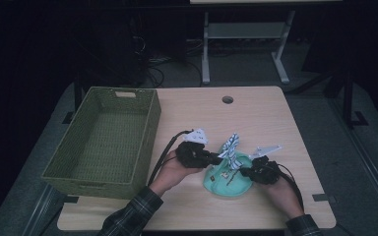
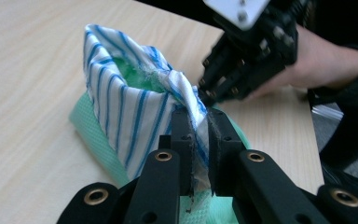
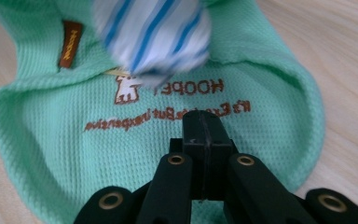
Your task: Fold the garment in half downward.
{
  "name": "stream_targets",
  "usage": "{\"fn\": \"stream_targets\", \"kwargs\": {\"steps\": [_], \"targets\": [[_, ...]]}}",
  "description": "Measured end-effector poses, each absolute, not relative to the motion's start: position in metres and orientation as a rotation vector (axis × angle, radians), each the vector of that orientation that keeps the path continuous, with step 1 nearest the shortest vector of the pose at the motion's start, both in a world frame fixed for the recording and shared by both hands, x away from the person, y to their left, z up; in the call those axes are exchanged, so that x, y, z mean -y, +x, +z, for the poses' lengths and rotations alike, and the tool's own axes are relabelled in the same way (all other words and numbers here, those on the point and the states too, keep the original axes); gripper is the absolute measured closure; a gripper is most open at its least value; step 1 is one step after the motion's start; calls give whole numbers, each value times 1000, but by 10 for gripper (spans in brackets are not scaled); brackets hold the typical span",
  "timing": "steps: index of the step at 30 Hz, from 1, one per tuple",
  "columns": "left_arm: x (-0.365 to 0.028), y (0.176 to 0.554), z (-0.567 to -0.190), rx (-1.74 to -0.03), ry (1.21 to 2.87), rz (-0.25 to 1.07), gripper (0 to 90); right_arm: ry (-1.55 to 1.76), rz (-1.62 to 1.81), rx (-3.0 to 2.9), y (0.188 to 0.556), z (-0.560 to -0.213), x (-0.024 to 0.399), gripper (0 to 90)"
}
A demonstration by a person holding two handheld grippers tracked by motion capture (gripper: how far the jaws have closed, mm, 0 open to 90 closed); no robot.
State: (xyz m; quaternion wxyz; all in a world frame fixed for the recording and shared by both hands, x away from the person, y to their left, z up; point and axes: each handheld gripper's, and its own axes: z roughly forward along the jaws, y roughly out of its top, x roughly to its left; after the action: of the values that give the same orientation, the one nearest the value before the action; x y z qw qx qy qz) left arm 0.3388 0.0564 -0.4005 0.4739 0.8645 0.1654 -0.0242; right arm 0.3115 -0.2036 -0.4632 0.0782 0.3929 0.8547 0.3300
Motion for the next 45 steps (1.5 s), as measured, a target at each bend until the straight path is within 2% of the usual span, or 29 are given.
{"fn": "stream_targets", "kwargs": {"steps": [9, 16, 18, 20, 21, 22, 23, 24, 26, 45], "targets": [[-46, 334, -415, -380, 2177, -73, 804, 1190, 986, -2547, 313, -462, 211, 899], [-51, 336, -404, -403, 2119, -69, 608, 1190, 1004, -2527, 313, -456, 216, 899], [-53, 337, -398, -400, 2101, -60, 588, 1192, 1007, -2524, 312, -456, 217, 898], [-55, 338, -393, -396, 2092, -55, 624, 1183, 1010, -2522, 312, -455, 218, 899], [-55, 340, -391, -395, 2090, -54, 716, 1193, 1010, -2519, 310, -455, 219, 899], [-55, 342, -391, -400, 2087, -47, 716, 1193, 1010, -2519, 310, -455, 219, 899], [-54, 344, -391, -402, 2093, -44, 818, 1197, 1014, -2514, 309, -454, 220, 899], [-52, 347, -392, -409, 2098, -41, 818, 1197, 1014, -2514, 309, -454, 220, 899], [-48, 352, -395, -418, 2104, -38, 892, 1195, 1011, -2510, 308, -453, 222, 899], [-5, 355, -428, -391, 2192, -98, 896, 1224, 1009, -2457, 310, -452, 240, 898]]}}
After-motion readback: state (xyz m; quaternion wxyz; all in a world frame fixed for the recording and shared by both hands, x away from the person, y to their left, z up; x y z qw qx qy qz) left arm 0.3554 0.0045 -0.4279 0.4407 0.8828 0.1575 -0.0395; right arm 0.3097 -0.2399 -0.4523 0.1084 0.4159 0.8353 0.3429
